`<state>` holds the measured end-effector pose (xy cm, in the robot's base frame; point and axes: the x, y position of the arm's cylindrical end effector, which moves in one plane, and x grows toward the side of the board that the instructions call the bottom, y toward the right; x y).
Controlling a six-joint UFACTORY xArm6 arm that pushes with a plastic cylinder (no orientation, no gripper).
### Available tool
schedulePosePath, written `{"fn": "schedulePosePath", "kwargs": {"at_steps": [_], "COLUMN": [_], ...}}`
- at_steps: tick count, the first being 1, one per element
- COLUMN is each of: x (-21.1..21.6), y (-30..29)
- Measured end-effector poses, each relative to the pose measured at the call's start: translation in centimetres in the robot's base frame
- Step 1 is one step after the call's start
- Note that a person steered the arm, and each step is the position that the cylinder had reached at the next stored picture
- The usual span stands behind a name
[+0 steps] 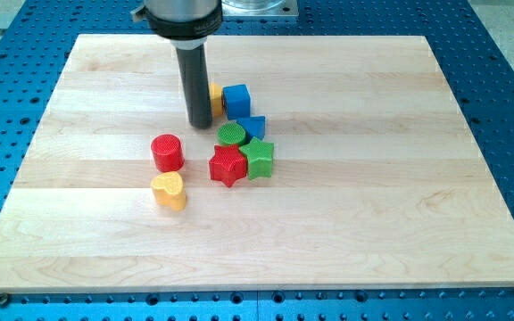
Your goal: Move the cube to the top right
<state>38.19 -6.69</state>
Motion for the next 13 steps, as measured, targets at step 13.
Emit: {"fn": "schedulePosePath", "kwargs": {"at_steps": [13], "x": [-7.2], "y": [19.5]}}
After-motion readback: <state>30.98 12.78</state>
